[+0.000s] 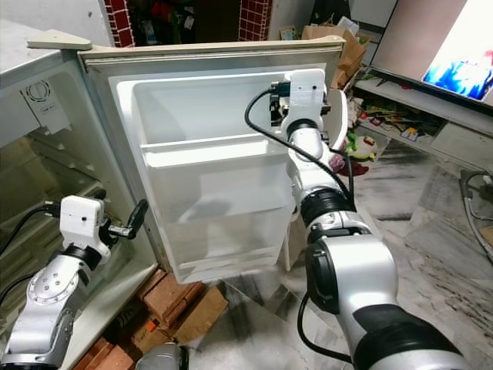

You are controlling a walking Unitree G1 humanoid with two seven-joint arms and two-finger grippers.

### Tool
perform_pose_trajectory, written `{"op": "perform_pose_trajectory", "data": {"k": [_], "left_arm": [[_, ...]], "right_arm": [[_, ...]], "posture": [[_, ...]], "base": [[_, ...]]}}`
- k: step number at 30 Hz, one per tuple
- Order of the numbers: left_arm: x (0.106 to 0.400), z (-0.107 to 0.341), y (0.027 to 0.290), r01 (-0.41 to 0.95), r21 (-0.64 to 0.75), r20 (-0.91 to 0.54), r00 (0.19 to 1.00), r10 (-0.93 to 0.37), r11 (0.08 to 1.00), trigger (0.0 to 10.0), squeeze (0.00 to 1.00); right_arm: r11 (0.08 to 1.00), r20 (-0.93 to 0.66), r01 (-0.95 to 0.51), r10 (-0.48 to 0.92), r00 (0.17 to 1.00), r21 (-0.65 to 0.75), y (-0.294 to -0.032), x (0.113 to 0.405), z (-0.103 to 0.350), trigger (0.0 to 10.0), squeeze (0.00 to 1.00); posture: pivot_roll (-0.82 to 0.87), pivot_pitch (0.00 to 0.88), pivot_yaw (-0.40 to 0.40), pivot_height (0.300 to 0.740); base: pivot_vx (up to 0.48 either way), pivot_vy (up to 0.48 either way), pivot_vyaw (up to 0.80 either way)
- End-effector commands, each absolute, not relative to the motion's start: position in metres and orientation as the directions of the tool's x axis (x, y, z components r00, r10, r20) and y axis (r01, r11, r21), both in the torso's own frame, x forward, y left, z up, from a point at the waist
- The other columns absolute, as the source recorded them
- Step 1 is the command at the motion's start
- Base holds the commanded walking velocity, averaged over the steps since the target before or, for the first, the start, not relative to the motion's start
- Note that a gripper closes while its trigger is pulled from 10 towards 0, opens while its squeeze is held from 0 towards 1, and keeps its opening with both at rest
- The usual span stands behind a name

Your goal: Restocking fridge

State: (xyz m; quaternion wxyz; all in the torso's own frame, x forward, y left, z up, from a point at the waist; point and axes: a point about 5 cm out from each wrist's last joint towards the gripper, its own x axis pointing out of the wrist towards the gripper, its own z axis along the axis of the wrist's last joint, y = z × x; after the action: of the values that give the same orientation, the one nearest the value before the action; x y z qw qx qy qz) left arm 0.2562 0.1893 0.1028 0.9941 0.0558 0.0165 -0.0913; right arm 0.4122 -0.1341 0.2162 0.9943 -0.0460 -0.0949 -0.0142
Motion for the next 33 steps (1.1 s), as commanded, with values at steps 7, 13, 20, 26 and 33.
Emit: {"op": "perform_pose_trajectory", "data": {"k": [7,13,20,26,33], "left_arm": [[0.258,0.103,0.188,0.184,0.119,-0.045,0.983,-0.18,0.976,10.0,0.0],[0.257,0.101,0.19,0.147,0.11,-0.053,0.988,-0.142,0.983,10.0,0.0],[0.26,0.102,0.186,0.151,0.124,-0.041,0.988,-0.147,0.981,10.0,0.0],[0.26,0.099,0.184,0.158,0.112,-0.056,0.987,-0.152,0.981,10.0,0.0],[0.263,0.099,0.185,0.163,0.124,-0.06,0.986,-0.156,0.979,10.0,0.0]], "right_arm": [[0.996,0.354,0.046,-0.016,0.935,-0.077,-0.147,0.41,0.252,10.0,0.99],[0.988,0.452,-0.008,0.077,0.889,-0.153,-0.149,0.386,0.242,10.0,1.0],[0.98,0.448,-0.027,0.114,0.887,-0.196,-0.151,0.361,0.217,10.0,1.0],[0.978,0.338,-0.051,0.119,0.934,-0.204,-0.148,0.325,0.174,10.0,0.97],[0.97,0.258,-0.109,0.166,0.952,-0.219,-0.133,0.311,0.151,10.0,0.0]], "posture": [[0.22,0.002,-0.069,0.74],[0.21,0.0,-0.069,0.74],[0.2,0.0,-0.071,0.74],[0.18,0.0,-0.063,0.74],[0.17,0.0,-0.061,0.74]], "base": [[0.0,0.0,0.0],[0.0,0.0,0.0],[0.0,0.0,0.0],[0.0,0.0,0.0],[0.0,-0.077,0.0]]}}
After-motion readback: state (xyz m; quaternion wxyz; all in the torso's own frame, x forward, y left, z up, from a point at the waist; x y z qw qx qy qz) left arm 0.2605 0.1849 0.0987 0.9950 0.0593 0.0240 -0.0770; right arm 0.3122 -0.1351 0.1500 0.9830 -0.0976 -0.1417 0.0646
